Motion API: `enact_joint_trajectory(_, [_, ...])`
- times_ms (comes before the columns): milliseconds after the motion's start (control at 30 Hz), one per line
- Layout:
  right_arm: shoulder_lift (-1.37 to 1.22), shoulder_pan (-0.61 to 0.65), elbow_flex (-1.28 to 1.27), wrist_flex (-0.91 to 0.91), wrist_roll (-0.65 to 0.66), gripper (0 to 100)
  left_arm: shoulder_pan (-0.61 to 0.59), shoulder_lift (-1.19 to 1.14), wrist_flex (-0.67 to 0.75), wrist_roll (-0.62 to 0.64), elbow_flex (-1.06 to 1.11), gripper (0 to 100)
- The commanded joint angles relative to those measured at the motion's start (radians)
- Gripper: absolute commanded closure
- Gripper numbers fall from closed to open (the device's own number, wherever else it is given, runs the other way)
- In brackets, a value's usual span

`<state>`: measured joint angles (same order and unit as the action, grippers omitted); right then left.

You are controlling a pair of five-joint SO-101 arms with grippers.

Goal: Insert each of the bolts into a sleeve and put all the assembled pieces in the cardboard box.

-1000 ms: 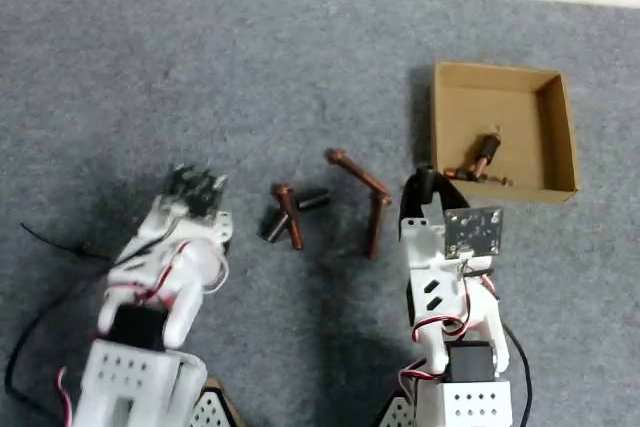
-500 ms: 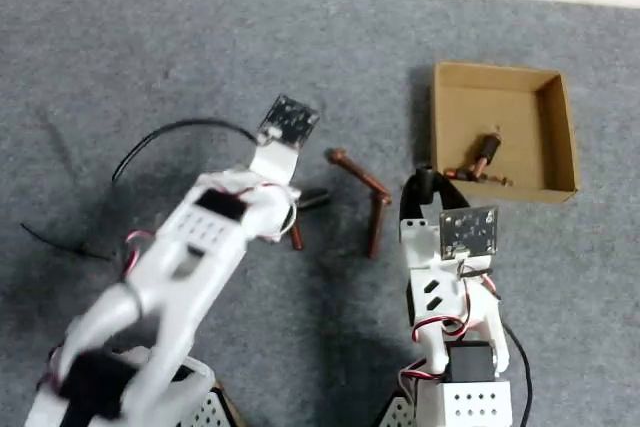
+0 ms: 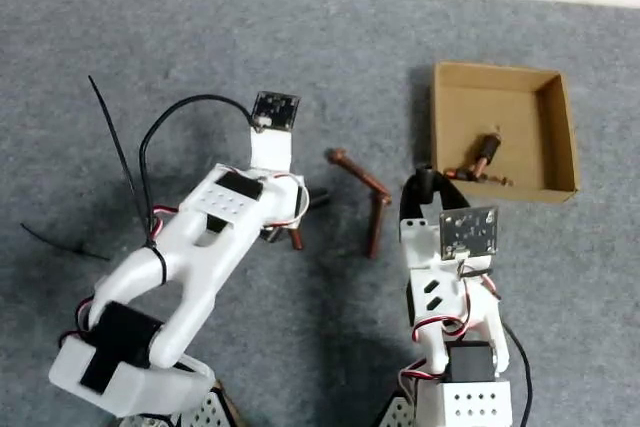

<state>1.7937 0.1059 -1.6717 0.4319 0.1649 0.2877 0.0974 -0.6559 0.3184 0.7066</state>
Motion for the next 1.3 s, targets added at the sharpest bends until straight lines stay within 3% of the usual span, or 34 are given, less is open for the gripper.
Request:
enact_joint_trajectory(0, [0.002,0.001,-0.104,-0.028,0.011,99.1,0.005,0.001,0.086,0.028,-0.015,88])
enact_joint_trajectory(200, [0.002,0.001,-0.104,-0.028,0.011,99.1,0.005,0.001,0.226,0.025,0.068,88])
enact_joint_trajectory(500, [0.001,0.001,-0.104,-0.028,0.011,99.1,0.005,-0.062,0.23,0.028,0.045,88])
enact_joint_trajectory(767, [0.001,0.001,-0.104,-0.028,0.011,99.1,0.005,-0.208,-0.014,0.029,-0.177,88])
enact_joint_trajectory(1267, [0.002,0.001,-0.104,-0.028,0.011,99.1,0.015,-0.225,-0.183,0.025,-0.2,88])
